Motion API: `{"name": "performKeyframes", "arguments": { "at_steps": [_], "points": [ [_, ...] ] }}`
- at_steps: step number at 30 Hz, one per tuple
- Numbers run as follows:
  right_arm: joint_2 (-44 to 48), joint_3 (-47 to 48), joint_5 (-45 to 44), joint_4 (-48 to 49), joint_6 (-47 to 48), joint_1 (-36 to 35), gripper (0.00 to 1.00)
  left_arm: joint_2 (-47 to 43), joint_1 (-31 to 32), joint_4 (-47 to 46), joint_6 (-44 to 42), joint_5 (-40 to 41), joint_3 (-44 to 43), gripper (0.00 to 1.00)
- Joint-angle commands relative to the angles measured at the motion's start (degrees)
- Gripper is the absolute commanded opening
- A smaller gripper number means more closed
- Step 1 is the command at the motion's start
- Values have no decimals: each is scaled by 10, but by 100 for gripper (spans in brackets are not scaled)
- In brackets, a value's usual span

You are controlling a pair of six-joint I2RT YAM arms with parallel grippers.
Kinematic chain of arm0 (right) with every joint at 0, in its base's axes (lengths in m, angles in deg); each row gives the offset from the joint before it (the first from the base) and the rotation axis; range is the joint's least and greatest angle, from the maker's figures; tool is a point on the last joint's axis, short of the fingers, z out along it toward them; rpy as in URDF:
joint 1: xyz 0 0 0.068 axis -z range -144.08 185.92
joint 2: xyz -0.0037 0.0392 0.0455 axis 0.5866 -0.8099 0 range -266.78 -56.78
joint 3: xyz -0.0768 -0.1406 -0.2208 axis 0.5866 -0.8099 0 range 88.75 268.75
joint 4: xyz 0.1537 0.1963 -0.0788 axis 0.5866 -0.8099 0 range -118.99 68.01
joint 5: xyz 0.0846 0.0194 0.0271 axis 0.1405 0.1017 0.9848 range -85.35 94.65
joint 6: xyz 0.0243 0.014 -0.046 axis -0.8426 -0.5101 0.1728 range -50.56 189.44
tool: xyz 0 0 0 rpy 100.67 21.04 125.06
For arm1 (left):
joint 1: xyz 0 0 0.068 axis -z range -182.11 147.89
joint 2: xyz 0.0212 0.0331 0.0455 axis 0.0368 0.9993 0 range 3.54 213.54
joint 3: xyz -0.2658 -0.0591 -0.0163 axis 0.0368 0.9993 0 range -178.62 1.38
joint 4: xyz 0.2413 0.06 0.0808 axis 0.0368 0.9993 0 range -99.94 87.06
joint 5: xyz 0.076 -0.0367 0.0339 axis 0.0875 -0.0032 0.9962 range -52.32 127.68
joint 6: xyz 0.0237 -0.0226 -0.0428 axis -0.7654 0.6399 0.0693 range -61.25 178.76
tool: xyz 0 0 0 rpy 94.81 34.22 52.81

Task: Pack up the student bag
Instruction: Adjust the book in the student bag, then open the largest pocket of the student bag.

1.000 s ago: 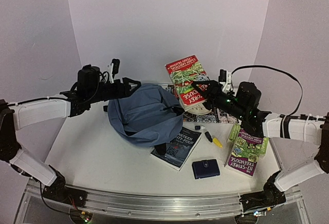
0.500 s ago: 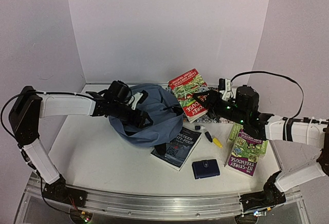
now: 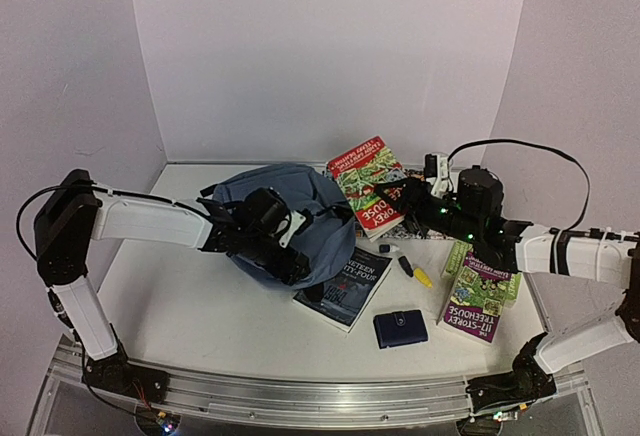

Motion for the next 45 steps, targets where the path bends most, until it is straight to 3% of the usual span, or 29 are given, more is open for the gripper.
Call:
{"name": "performKeyframes", "arguments": {
  "at_steps": [1,8,14,20,24,28,36,45],
  "points": [
    [4,7,7,54,13,0,0,6,52,13,39,84,10,84],
    [-8,15,14,54,18,1,0,-40,99,11,192,176,62,78],
    [-23,30,33,47,28,0,0,-123,109,13,257,160,113,76],
    [-48,72,57,-33,47,0,0,-198,106,13,189,157,77,83],
    [-51,73,62,-53,52,0,0,-209,53,14,152,117,49,83],
    [-41,62,61,-57,51,0,0,-184,-6,34,99,75,34,83],
    [-33,55,66,-57,49,0,0,-93,-24,134,-20,25,-6,84],
    [-30,49,66,-57,47,1,0,-79,-24,173,-74,-41,-11,86]
  ]
}}
